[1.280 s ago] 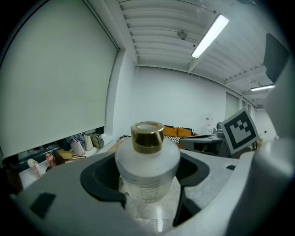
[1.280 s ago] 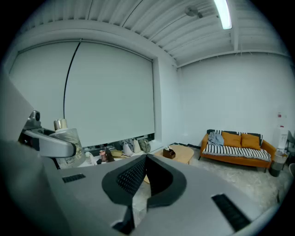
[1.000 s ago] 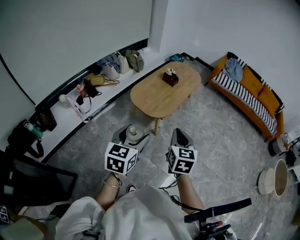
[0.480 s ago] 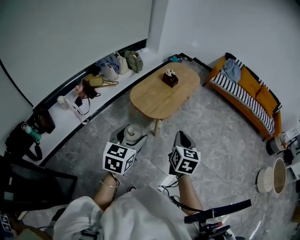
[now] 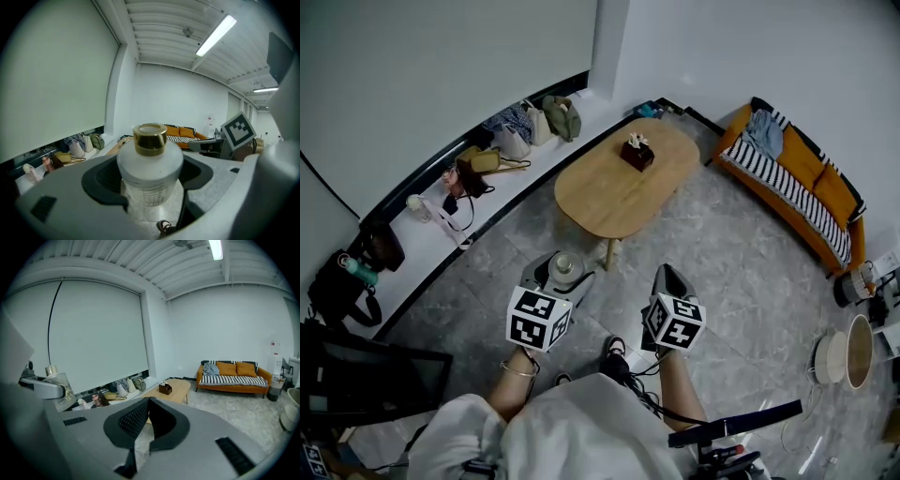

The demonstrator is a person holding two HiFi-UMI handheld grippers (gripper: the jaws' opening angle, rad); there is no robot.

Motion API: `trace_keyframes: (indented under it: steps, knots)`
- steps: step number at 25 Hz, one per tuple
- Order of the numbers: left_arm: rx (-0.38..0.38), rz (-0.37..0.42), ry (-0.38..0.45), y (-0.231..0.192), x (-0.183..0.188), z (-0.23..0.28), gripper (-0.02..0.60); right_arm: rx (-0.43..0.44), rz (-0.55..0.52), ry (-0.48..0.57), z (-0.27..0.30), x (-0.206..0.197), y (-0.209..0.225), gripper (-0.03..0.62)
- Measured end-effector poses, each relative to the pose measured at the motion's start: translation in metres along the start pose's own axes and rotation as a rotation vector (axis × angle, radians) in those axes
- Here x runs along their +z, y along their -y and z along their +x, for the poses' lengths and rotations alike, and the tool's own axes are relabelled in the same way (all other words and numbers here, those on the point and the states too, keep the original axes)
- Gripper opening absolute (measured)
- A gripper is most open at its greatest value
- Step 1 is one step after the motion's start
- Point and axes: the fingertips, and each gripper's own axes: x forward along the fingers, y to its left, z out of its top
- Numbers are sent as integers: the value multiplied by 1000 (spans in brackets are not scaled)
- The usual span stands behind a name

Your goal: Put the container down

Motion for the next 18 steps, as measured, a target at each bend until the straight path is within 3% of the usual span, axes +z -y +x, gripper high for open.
trace_keyframes:
  steps: [18]
  knots:
    - [79, -8, 9, 8, 58, 127, 335, 114, -49, -2, 109, 71, 75, 23]
